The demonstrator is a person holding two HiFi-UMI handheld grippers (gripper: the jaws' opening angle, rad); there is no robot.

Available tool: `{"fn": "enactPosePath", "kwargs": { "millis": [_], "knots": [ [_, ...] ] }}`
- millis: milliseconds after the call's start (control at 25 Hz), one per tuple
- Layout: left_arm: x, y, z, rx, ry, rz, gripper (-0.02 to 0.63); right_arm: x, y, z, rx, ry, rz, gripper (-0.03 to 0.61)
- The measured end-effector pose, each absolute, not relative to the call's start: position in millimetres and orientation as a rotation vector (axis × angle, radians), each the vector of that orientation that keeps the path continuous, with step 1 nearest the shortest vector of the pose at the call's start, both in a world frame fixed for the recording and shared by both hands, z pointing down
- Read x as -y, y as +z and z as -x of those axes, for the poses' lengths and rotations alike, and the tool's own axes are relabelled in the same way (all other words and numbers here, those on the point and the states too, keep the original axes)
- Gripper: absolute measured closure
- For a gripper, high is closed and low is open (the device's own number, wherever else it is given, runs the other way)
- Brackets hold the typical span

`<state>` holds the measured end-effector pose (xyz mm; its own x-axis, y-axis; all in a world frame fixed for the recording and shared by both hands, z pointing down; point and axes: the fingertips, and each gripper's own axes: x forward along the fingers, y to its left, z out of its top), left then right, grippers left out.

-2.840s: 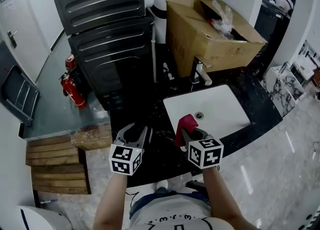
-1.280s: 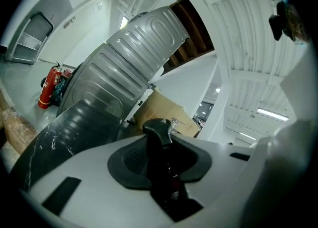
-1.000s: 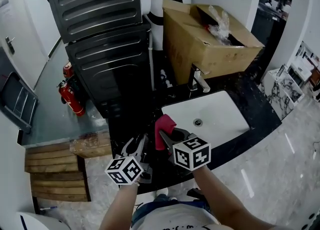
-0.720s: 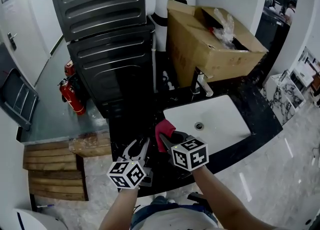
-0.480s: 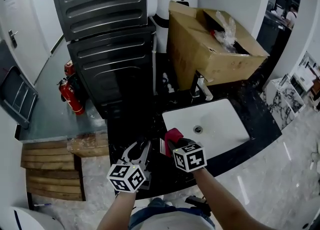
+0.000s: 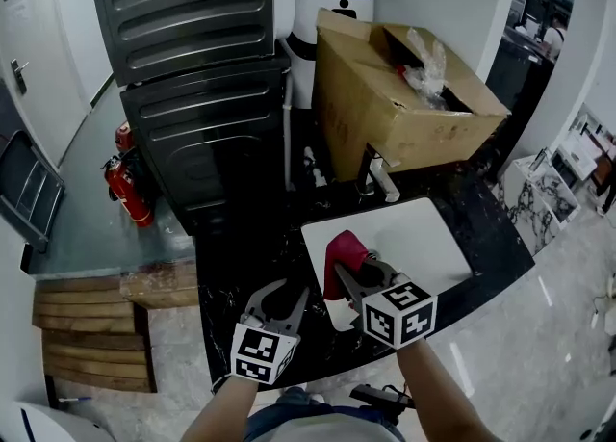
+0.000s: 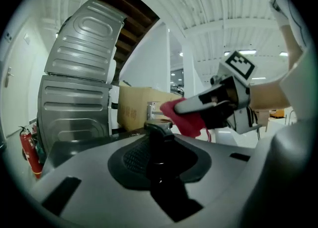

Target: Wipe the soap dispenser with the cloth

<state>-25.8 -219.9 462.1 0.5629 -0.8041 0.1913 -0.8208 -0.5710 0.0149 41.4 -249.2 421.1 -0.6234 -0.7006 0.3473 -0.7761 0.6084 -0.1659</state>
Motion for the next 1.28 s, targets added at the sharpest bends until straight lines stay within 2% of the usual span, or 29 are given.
{"fn": "enactPosePath", "kwargs": {
  "millis": [200, 440, 600, 840, 1040, 1280],
  "knots": [
    [219, 463, 25, 1.365, 0.26, -2.703, 0.511, 227, 375, 7, 2.771, 0.351, -0.927, 0.529],
    [220, 463, 24, 1.36, 0.258, -2.704, 0.512, 196, 414, 55, 2.575, 0.148, -0.551, 0.529],
    [220, 463, 25, 1.363, 0.262, -2.703, 0.512, 198, 415, 55, 2.582, 0.208, -0.53, 0.529],
    [220, 463, 25, 1.366, 0.257, -2.7, 0.512, 231, 415, 47, 2.618, 0.354, -0.647, 0.528],
    [220, 463, 25, 1.362, 0.249, -2.714, 0.511, 250, 414, 42, 2.589, 0.322, -0.745, 0.528],
    [222, 463, 27, 1.316, 0.224, -2.679, 0.512, 271, 388, -20, 2.629, 0.385, -1.163, 0.528]
  ]
}}
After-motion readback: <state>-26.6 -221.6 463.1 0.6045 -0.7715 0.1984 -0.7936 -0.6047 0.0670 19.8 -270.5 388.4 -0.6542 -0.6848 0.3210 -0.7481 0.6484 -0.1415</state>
